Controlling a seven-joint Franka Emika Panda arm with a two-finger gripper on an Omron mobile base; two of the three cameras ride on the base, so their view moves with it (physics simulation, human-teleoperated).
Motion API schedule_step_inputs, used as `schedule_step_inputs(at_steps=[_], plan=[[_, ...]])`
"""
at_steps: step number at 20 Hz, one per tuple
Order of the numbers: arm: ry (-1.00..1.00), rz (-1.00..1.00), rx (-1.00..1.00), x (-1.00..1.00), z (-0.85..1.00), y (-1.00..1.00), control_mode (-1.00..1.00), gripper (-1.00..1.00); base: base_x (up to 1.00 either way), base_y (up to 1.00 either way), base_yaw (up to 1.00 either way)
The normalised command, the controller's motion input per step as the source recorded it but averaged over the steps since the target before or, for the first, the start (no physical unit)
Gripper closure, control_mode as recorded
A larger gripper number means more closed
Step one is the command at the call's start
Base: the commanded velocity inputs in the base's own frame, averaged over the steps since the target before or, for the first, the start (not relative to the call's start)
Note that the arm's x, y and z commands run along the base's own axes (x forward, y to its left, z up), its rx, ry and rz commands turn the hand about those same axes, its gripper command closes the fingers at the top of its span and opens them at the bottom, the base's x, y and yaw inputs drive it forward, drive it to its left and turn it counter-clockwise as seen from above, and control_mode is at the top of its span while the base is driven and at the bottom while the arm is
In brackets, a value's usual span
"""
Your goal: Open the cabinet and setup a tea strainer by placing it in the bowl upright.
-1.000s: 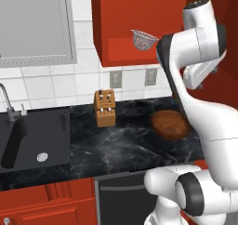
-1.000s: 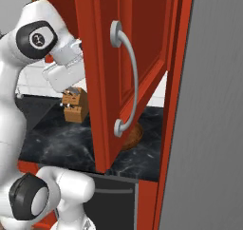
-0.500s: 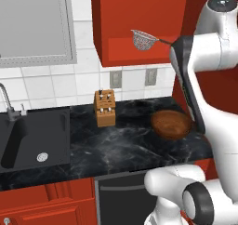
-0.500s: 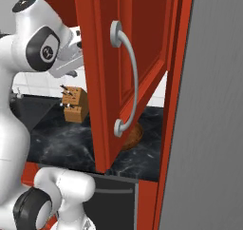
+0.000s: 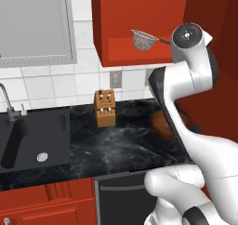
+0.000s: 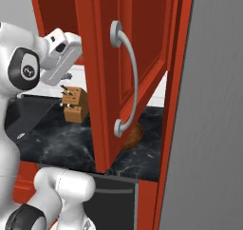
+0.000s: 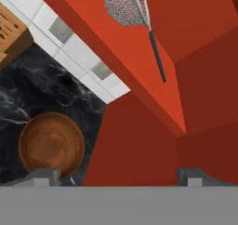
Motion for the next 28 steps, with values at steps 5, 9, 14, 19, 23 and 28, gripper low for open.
schedule_step_inputs(at_steps=[5, 9, 14, 19, 23, 28], plan=[[-0.06, 0.00, 0.22, 0.11, 0.27, 0.25, -1.00, -1.00, 0.00, 0.00, 0.00], [0.00, 0.00, 0.37, 0.35, 0.29, 0.00, -1.00, -1.00, 0.00, 0.00, 0.00], [0.00, 0.06, 0.16, 0.46, 0.27, 0.12, -1.00, -1.00, 0.00, 0.00, 0.00], [-0.01, 0.23, -0.01, 0.37, 0.19, 0.30, -1.00, -1.00, 0.00, 0.00, 0.00], [0.04, 0.18, -0.07, 0.18, 0.15, 0.18, -1.00, -1.00, 0.00, 0.00, 0.00], [0.00, 0.00, 0.00, 0.03, 0.00, 0.00, -1.00, -1.00, 0.00, 0.00, 0.00]])
